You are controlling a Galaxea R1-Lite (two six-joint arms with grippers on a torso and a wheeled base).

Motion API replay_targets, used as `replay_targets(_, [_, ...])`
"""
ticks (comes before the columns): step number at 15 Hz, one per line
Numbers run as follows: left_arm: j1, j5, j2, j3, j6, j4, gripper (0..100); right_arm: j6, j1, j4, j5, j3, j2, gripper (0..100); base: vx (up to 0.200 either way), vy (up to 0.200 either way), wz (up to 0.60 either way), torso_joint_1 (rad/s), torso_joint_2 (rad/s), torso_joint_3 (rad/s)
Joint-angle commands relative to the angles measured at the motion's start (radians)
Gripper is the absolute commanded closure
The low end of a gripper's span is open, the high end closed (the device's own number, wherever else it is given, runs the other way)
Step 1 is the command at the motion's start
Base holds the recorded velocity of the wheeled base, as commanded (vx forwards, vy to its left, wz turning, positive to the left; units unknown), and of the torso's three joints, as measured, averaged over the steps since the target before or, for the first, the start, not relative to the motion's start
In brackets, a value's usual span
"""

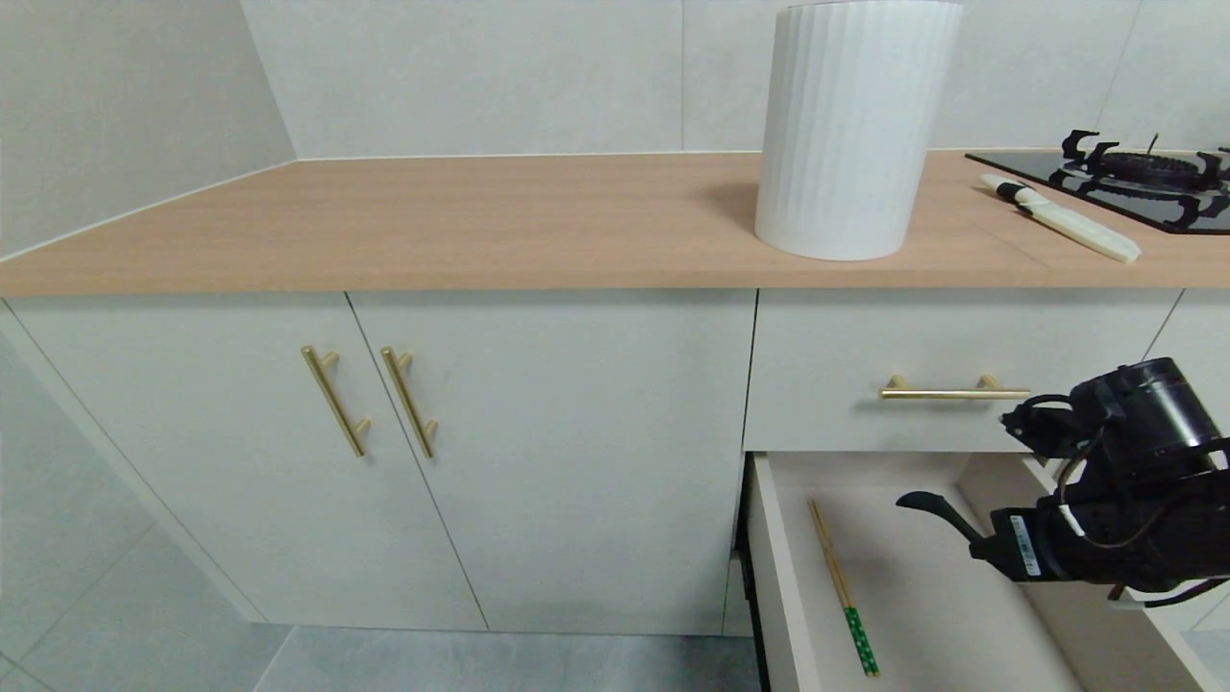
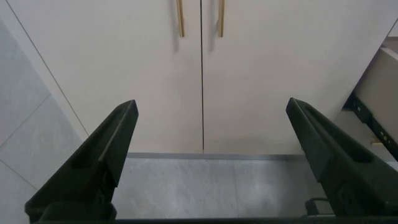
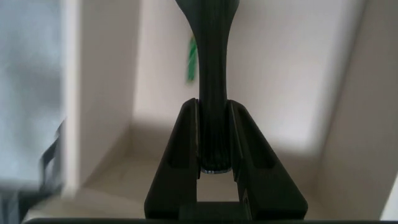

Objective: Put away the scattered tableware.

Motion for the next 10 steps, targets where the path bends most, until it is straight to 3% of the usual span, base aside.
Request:
replay_targets(1, [0.000, 0.000, 0.000, 0.000, 0.002, -0.001, 0, 0.009, -0.001, -0.125, -0.039, 0.046, 0.181, 100, 0.000, 0.000, 0.00, 0.000, 0.00, 0.000])
replay_targets(10, [0.000, 0.000, 0.000, 0.000, 0.002, -0.001, 0, 0.057, -0.014, -0.418, -0.092, 0.086, 0.535, 100, 0.000, 0.000, 0.00, 0.000, 0.00, 0.000])
